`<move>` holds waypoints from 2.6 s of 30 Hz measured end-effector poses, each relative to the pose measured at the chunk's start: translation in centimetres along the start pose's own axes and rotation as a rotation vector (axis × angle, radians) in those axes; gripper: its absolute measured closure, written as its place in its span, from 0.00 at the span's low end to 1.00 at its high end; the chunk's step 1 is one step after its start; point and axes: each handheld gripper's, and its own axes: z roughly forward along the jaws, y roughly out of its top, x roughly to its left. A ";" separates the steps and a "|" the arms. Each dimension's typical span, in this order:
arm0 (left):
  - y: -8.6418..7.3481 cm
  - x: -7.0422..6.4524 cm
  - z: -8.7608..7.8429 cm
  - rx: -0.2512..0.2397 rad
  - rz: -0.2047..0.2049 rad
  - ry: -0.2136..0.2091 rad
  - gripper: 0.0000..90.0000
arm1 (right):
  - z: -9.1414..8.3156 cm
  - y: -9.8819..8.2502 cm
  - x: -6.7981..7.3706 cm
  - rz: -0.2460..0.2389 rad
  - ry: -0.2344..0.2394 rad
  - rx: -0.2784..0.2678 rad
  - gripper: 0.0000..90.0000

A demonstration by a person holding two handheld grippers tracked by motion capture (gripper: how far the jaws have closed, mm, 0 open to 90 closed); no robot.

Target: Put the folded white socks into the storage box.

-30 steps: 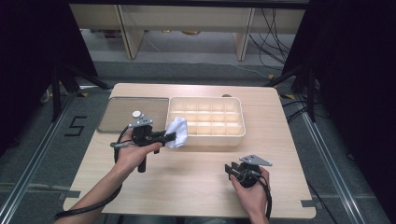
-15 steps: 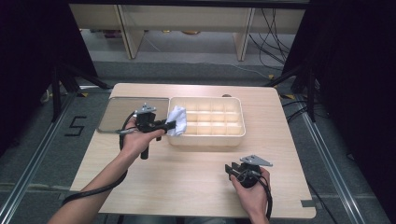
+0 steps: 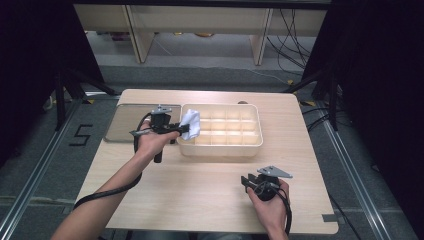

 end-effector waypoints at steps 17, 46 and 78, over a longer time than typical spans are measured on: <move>-0.7 0.7 2.2 0.121 0.038 0.057 0.80 | 0.1 0.0 -0.4 -0.032 0.002 -0.002 0.74; -0.2 -0.4 3.7 0.311 0.168 0.158 0.79 | 0.0 0.0 -0.5 -0.033 0.004 -0.007 0.74; 1.1 -1.0 5.0 0.529 0.230 0.194 0.79 | 0.1 0.0 -0.7 -0.033 0.002 -0.010 0.74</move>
